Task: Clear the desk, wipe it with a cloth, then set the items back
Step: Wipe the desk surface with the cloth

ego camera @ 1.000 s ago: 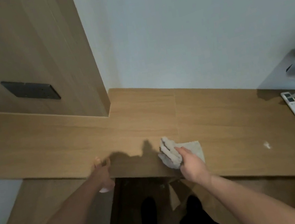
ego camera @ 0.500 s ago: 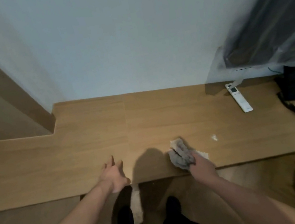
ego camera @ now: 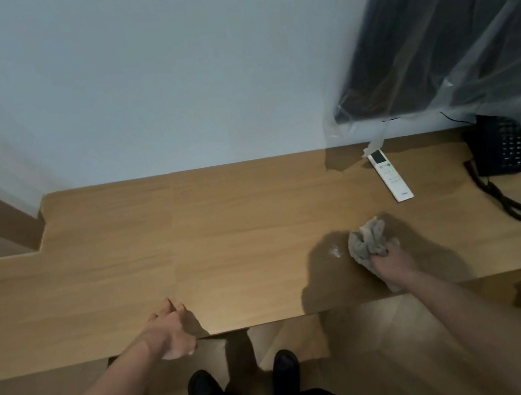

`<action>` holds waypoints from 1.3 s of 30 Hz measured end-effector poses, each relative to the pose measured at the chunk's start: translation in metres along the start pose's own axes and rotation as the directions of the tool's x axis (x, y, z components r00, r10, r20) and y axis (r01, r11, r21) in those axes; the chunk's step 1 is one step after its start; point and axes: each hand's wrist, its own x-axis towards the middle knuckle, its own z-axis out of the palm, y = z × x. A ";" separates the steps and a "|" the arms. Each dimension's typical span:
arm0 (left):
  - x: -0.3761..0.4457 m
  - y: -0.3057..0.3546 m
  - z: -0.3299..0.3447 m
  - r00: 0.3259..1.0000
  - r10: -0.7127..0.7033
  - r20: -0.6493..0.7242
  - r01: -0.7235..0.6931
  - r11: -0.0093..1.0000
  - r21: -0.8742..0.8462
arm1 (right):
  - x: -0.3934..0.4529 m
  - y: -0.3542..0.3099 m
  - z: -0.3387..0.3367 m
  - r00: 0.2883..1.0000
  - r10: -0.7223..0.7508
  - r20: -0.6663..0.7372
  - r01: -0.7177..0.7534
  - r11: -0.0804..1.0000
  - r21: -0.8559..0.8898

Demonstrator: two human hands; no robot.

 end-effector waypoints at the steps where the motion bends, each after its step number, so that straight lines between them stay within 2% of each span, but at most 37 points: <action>1: 0.001 0.003 0.001 1.000 -0.011 0.001 0.011 1.000 -0.001 | -0.002 -0.006 0.015 1.000 -0.007 0.022 0.007 1.000 -0.013; 3: 0.002 0.007 0.003 0.999 -0.033 0.007 0.034 0.999 -0.011 | -0.007 -0.019 0.052 1.000 0.021 0.012 -0.020 0.999 -0.036; 6: 0.004 0.007 0.005 0.998 -0.054 0.017 0.055 0.997 -0.057 | -0.027 -0.053 0.101 0.999 0.018 0.046 -0.022 0.997 0.068; 9: 0.008 0.004 0.007 0.998 -0.047 0.033 0.050 0.994 -0.098 | -0.038 -0.081 0.109 0.992 -0.010 0.124 -0.013 0.982 0.188; 14: 0.010 0.000 0.012 0.997 -0.059 0.045 0.063 0.993 -0.096 | -0.009 -0.048 0.046 0.993 -0.104 -0.047 0.112 0.967 0.230; 18: 0.010 0.000 0.012 0.996 -0.067 0.053 0.072 0.994 -0.085 | 0.010 -0.001 -0.035 0.965 -0.126 -0.232 0.154 0.982 0.106; 20: 0.008 0.003 0.011 0.995 -0.076 0.059 0.081 0.993 -0.086 | 0.011 0.016 -0.066 0.955 -0.135 -0.264 0.145 0.989 0.021; 23: 0.007 0.005 0.010 0.995 -0.076 0.060 0.080 0.994 -0.075 | 0.022 0.029 -0.076 0.969 -0.146 -0.201 0.137 0.989 -0.060; 27: 0.008 0.005 0.010 0.994 -0.085 0.066 0.090 0.994 -0.067 | 0.041 0.027 -0.019 0.979 -0.200 -0.039 0.197 0.978 -0.066; 29: 0.007 0.005 0.010 0.995 -0.081 0.066 0.084 0.995 -0.052 | 0.034 0.015 0.029 0.998 -0.058 -0.006 0.058 0.997 -0.045; 31: 0.007 0.004 0.009 0.995 -0.068 0.067 0.072 0.996 -0.053 | 0.005 -0.014 0.070 0.999 0.007 -0.031 -0.008 0.999 -0.041; 33: 0.007 0.003 0.010 0.996 -0.064 0.064 0.068 0.996 -0.058 | -0.027 -0.043 0.111 0.996 -0.093 0.002 0.093 0.995 -0.047; 36: 0.008 0.005 0.011 0.996 -0.063 0.063 0.067 0.995 -0.068 | -0.071 -0.077 0.158 0.956 -0.266 0.126 0.263 0.964 0.037; 39: 0.007 0.006 0.011 0.996 -0.063 0.065 0.068 0.995 -0.076 | -0.098 -0.096 0.175 0.944 -0.290 0.156 0.300 0.953 -0.043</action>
